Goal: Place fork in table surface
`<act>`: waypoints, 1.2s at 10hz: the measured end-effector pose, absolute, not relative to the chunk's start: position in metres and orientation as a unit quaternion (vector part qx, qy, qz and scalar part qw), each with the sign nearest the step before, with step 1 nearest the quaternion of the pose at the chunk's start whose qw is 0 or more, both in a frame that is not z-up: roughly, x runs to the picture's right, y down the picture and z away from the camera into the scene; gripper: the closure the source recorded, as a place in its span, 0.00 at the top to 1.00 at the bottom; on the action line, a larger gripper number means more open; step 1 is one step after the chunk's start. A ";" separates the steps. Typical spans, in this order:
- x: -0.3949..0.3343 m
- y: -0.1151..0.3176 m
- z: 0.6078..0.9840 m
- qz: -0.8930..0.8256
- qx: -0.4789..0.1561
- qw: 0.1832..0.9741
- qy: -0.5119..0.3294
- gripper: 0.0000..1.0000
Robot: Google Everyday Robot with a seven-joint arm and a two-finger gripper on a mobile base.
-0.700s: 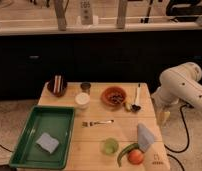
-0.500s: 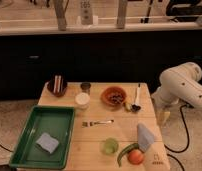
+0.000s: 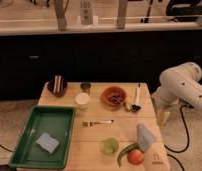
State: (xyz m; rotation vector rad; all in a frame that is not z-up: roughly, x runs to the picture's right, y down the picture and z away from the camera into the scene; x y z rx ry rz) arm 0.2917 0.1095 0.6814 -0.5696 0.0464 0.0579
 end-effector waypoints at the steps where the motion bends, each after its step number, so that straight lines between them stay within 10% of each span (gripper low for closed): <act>1: 0.292 0.110 0.681 0.029 -0.281 0.959 0.023 0.80; 12: 0.246 0.110 0.695 -0.010 -0.280 0.960 0.028 0.80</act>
